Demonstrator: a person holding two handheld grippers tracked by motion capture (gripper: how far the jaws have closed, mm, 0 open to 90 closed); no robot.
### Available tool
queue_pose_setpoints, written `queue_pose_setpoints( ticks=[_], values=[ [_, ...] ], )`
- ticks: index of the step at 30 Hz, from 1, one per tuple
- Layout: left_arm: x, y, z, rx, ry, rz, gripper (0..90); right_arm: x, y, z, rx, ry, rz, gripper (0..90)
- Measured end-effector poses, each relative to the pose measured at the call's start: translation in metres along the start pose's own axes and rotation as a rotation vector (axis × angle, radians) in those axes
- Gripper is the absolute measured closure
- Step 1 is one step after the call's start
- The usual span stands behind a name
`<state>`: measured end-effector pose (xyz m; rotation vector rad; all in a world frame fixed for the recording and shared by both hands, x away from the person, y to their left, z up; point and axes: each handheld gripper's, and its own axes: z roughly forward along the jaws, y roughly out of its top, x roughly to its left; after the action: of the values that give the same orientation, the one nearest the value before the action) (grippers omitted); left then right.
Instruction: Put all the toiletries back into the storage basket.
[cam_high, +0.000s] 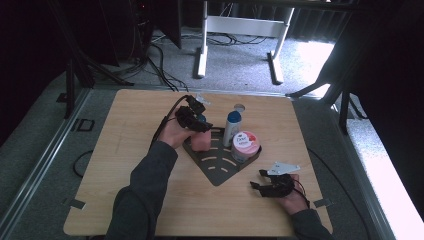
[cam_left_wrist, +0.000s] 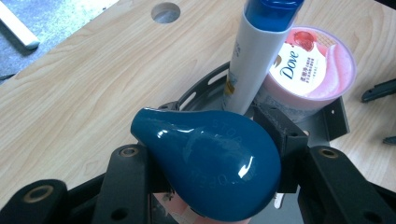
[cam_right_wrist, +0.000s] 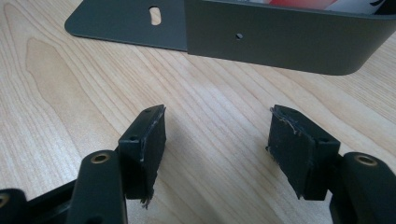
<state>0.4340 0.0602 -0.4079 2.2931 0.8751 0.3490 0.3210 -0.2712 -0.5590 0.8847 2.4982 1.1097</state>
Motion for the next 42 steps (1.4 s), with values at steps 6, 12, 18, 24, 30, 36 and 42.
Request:
queue_pose_setpoints(
  ticks=[6, 12, 18, 24, 30, 36, 42],
  values=[
    [0.0, 0.001, 0.004, 0.004, -0.001, -0.002, 53.2, 0.0, 0.0, 0.0, 0.0, -0.001, -0.001, 36.4],
    [-0.002, 0.004, 0.009, 0.002, -0.002, -0.004, 53.2, 0.0, 0.0, 0.0, 0.0, -0.002, -0.002, 36.4],
    [-0.003, 0.006, 0.015, -0.001, 0.002, -0.002, 53.3, 0.0, 0.0, 0.0, 0.0, -0.002, -0.003, 36.3],
    [-0.002, 0.007, 0.021, 0.0, 0.005, -0.003, 53.3, 0.0, 0.0, 0.0, 0.0, -0.003, -0.004, 36.2],
    [-0.002, 0.009, 0.028, 0.0, 0.011, 0.005, 53.3, 0.0, 0.0, 0.0, 0.0, -0.002, -0.003, 36.3],
    [0.0, 0.009, 0.033, -0.003, 0.011, 0.001, 53.3, 0.0, 0.0, 0.0, 0.0, -0.002, -0.004, 36.2],
    [0.002, 0.01, 0.038, 0.001, 0.009, 0.0, 53.2, 0.001, 0.0, 0.0, 0.001, -0.002, -0.003, 36.2]
  ],
)
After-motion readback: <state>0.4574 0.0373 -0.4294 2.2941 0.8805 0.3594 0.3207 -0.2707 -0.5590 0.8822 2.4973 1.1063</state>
